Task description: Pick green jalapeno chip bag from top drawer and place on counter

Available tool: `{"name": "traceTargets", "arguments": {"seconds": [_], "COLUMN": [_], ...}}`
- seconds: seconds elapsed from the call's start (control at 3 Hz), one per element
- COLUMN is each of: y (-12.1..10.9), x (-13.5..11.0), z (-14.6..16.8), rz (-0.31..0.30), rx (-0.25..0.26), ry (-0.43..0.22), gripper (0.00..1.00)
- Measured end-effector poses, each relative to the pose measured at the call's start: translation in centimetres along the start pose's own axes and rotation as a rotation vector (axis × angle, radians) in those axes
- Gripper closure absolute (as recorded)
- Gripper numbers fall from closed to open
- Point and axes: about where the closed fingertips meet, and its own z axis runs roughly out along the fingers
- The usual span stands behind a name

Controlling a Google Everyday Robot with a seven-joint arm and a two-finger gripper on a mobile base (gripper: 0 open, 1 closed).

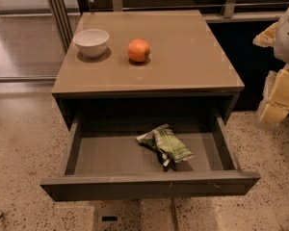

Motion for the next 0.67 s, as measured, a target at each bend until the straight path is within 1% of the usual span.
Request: {"name": "traceTargets", "arguments": {"seconds": [0.33, 0.67], "y": [0.00, 0.00], "x": [0.00, 0.00], "z": [0.00, 0.00], "rz": [0.000, 0.000], "rx": [0.000, 0.000], "ry": [0.000, 0.000], "gripper": [0.00, 0.19]}}
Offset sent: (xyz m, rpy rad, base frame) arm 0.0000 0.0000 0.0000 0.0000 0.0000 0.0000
